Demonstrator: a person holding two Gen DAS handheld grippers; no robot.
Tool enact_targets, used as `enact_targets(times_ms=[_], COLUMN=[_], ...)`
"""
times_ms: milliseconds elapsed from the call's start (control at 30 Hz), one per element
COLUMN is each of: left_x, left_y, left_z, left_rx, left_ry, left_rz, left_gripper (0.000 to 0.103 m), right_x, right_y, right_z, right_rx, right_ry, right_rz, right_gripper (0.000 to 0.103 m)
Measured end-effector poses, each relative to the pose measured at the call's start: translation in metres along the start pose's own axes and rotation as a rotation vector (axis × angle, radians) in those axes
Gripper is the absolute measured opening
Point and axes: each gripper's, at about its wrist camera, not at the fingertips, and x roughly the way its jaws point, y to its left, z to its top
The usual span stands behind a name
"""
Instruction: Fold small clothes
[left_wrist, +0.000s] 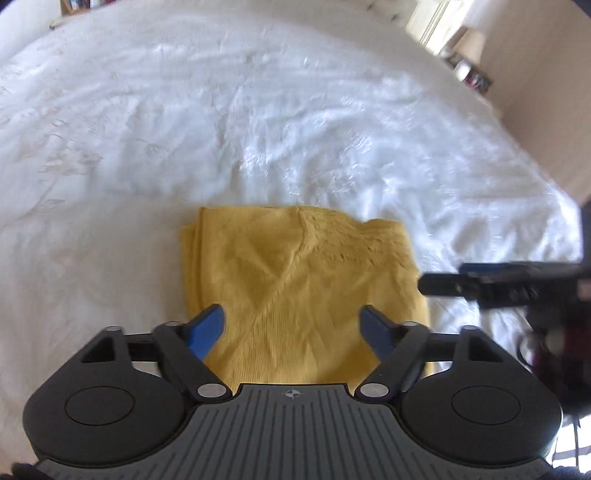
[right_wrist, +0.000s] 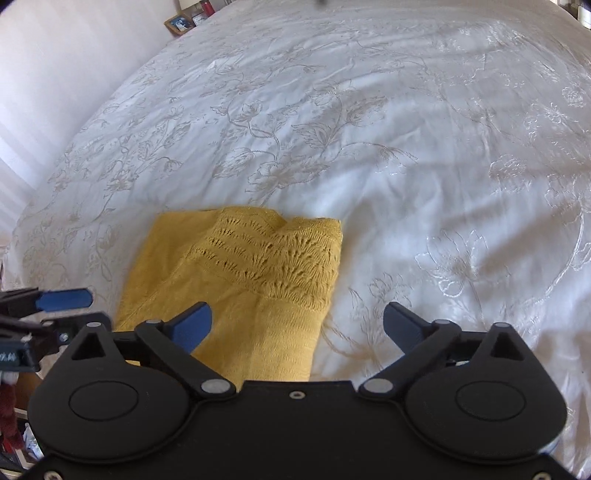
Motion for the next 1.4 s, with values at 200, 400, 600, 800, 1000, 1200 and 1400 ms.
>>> enact_targets(times_ms=[200, 400, 600, 800, 1000, 1200, 1400], left_x=[0.025, 0.066, 0.085, 0.079, 0.044, -0.007, -0.054], left_y=[0.006, 0.037, 0.06, 0.058, 0.032, -0.001, -0.028], left_z=[0.022, 0.025, 0.026, 0.031, 0.038, 0.031, 0.016], left_rx=[0.001, -0.071, -0.165, -0.161, -0.05, -0.022, -0.011], left_ry=[0.014, 0.108, 0.142, 0.169, 0.133, 0.046, -0.041], left_rz=[0.069, 0.152, 0.101, 0.095, 0.157, 0.211, 0.227], left_gripper=[0.095, 0.103, 0.103, 0.103, 0.103, 0.102, 0.102], right_x=[0.019, 0.053, 0.071, 0.063, 0.013, -0.036, -0.073], right_y=[-0.004, -0.011, -0.018, -0.021, -0.017, -0.011, 0.017], right_z=[0.012, 0.014, 0.015, 0.014, 0.009, 0.002, -0.004], right_rx=[0.062, 0.062, 0.084, 0.087, 0.054, 0.06, -0.028], right_ry=[0.035, 0.132, 0.174, 0.15, 0.021, -0.087, -0.17], right_rz=[-0.035, -0.11, -0.118, -0.087, -0.078, -0.03, 0.005], right_gripper=[0.102, 0.102, 0.103, 0.103, 0.103, 0.103, 0.103])
